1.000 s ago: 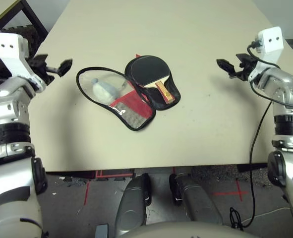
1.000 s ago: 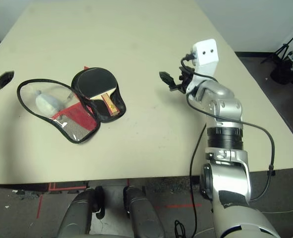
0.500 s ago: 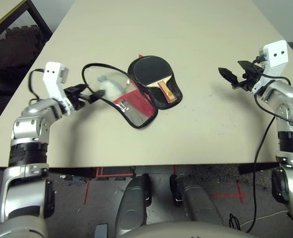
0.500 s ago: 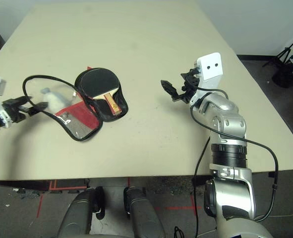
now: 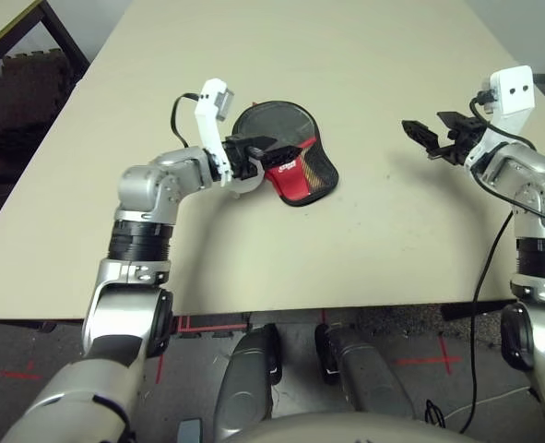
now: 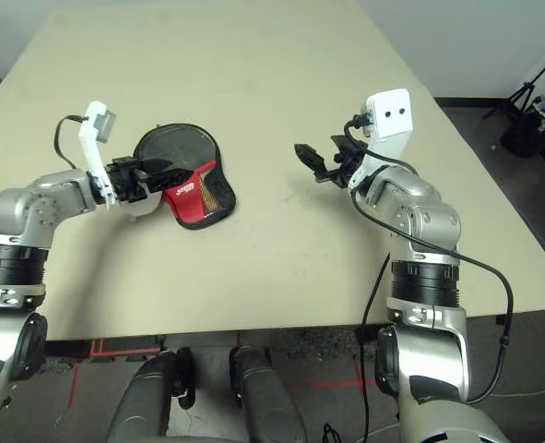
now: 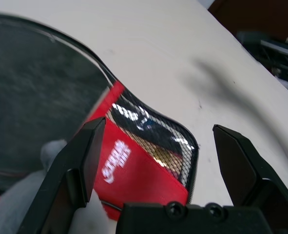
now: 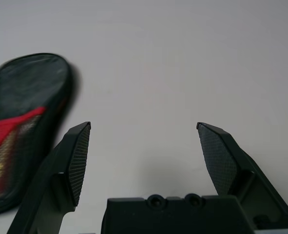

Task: Store the ping-pong paddle in its case and zip it.

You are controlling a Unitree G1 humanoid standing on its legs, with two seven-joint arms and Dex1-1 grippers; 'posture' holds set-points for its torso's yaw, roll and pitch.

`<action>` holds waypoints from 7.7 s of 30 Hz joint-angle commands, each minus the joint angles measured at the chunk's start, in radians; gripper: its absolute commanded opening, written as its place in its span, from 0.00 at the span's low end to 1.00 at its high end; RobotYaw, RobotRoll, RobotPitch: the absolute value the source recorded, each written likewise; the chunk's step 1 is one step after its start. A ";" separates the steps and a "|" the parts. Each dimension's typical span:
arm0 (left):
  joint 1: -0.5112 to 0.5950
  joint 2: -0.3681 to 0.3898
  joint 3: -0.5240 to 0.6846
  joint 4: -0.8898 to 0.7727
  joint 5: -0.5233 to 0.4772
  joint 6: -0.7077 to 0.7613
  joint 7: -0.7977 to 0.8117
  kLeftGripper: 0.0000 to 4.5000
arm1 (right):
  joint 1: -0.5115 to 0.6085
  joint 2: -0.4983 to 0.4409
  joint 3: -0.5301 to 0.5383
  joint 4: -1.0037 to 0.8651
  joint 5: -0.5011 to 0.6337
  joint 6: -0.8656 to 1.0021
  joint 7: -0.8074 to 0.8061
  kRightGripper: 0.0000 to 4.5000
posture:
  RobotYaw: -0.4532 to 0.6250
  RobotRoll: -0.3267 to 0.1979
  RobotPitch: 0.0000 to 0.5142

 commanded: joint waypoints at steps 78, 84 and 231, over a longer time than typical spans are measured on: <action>0.044 0.176 0.076 0.000 0.067 -0.129 -0.042 1.00 | 0.138 0.244 0.010 -0.042 0.690 0.704 -0.474 0.00 | 0.36 0.62 0.36; 0.030 0.167 0.062 0.025 0.079 -0.141 -0.055 1.00 | 0.292 0.133 0.062 -0.145 1.219 0.601 -0.862 0.00 | 0.33 0.62 0.37; -0.276 -0.217 -0.191 0.553 0.492 -0.615 -0.320 0.53 | -0.156 -0.015 0.895 -0.142 -0.221 0.115 0.545 1.00 | 0.35 0.62 0.37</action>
